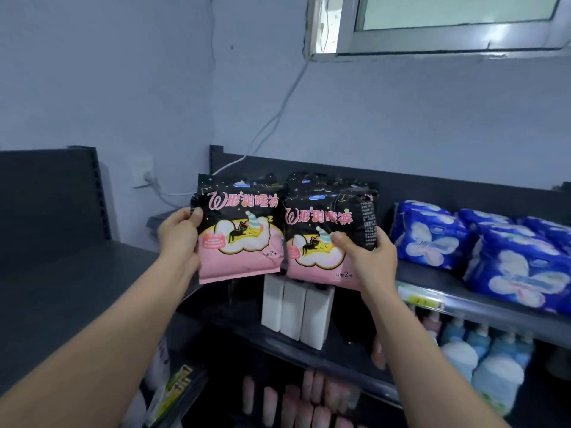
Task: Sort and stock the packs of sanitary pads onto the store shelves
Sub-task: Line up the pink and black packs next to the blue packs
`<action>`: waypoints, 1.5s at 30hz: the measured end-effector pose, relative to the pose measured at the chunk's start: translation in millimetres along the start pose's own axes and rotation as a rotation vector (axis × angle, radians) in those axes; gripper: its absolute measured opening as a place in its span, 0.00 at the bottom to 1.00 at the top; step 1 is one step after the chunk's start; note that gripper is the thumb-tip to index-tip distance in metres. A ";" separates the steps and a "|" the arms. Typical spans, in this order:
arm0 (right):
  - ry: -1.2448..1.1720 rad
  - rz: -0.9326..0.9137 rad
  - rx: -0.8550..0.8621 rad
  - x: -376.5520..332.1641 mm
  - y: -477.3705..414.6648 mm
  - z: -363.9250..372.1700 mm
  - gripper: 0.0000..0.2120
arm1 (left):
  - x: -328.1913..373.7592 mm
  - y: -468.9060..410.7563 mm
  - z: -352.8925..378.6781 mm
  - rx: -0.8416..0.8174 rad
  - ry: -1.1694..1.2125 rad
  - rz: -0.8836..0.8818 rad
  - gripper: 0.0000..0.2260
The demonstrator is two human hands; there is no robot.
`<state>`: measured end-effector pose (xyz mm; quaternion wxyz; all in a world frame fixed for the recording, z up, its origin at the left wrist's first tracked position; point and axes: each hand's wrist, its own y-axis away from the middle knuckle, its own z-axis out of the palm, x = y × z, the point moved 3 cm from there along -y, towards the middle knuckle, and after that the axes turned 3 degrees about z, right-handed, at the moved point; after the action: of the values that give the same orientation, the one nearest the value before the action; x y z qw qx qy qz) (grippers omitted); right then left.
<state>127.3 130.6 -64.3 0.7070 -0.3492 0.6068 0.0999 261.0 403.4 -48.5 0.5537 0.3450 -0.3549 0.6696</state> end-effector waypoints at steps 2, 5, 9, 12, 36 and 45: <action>-0.030 0.005 0.026 3.4 -20.9 -0.9 0.15 | -8.3 -21.9 23.0 -0.020 0.006 -0.007 0.08; -0.040 0.012 0.044 15.6 -51.8 -1.6 0.13 | -23.1 -50.7 54.3 -0.048 0.005 -0.010 0.07; -0.028 0.029 0.077 34.1 -91.0 -3.6 0.12 | -47.6 -86.2 90.6 -0.075 0.025 -0.048 0.05; -0.032 0.055 0.094 47.2 -119.9 -3.6 0.12 | -66.8 -112.4 116.8 -0.120 0.008 -0.052 0.08; 0.078 0.239 0.155 148.8 -275.9 29.8 0.11 | -179.2 -251.6 225.7 -0.520 -0.250 -0.118 0.04; 0.087 0.200 0.163 152.0 -283.9 44.8 0.14 | -204.5 -287.3 236.2 -0.770 -0.673 0.040 0.33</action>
<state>360.0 -93.8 -98.7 0.6924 -0.2324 0.6749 0.1051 591.1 138.1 -76.1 0.4827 0.3057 -0.7411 0.3526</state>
